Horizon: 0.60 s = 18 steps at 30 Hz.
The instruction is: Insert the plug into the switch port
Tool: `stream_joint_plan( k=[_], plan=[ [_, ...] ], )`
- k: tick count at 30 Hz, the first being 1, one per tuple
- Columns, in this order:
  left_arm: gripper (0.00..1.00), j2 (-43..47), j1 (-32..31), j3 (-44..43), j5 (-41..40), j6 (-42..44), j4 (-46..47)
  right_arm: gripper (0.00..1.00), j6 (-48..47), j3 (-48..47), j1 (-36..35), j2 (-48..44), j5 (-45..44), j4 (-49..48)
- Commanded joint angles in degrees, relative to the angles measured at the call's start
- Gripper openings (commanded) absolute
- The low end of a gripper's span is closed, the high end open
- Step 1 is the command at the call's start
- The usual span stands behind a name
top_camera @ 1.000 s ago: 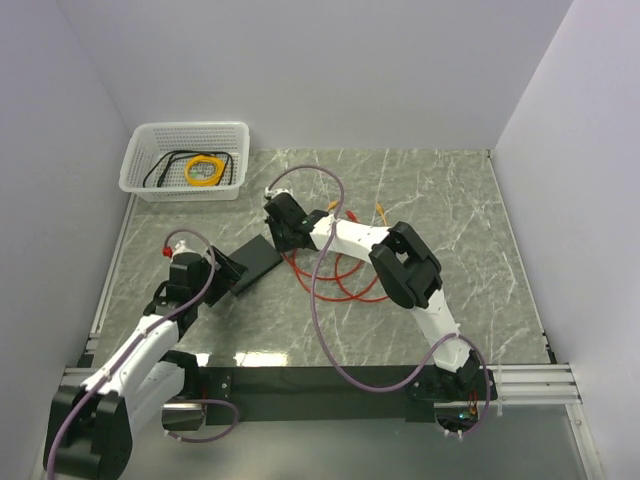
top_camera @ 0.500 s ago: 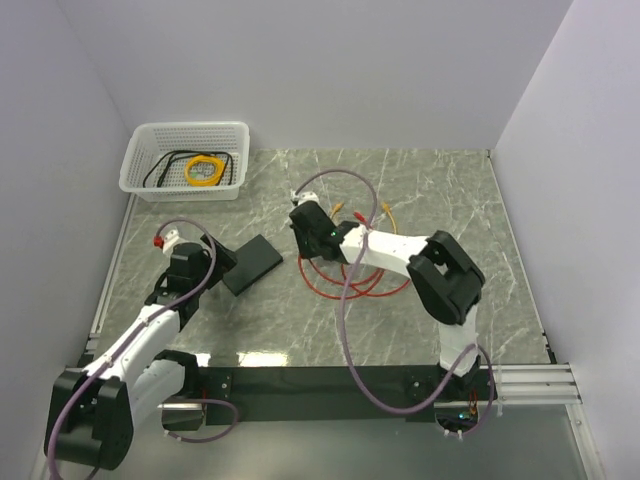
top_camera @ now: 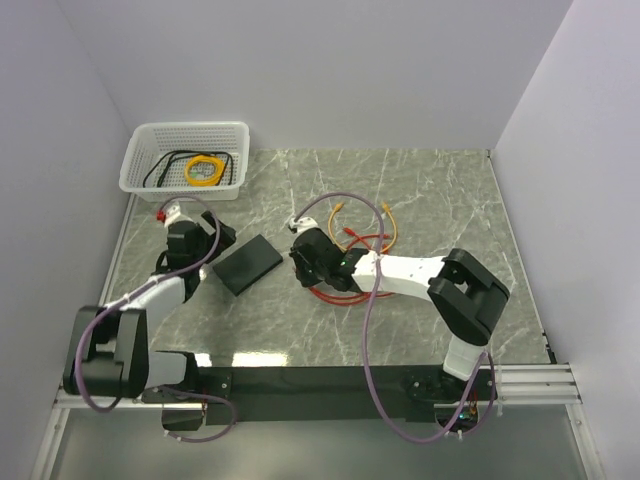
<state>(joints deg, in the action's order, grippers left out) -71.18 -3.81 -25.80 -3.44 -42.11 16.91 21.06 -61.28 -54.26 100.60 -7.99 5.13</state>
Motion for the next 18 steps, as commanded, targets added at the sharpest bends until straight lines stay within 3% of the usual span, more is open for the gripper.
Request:
stream_joint_plan(
  k=[1, 10, 18],
  plan=[
    [0.98, -4.22, 0.21, -4.52, 7.65, 3.0, 5.07, 0.0, 1.27, 1.15, -0.93, -3.91, 2.98, -5.04],
    [0.96, -6.69, 0.12, -0.83, 16.7, -2.27, 4.28, 0.0, 0.39, -0.42, -4.53, -0.41, 2.54, -6.62],
    [0.96, 0.5, -0.05, 5.06, 16.01, -5.61, 0.06, 0.0, 0.47, -2.36, -7.7, 3.55, 1.05, -5.83]
  ],
)
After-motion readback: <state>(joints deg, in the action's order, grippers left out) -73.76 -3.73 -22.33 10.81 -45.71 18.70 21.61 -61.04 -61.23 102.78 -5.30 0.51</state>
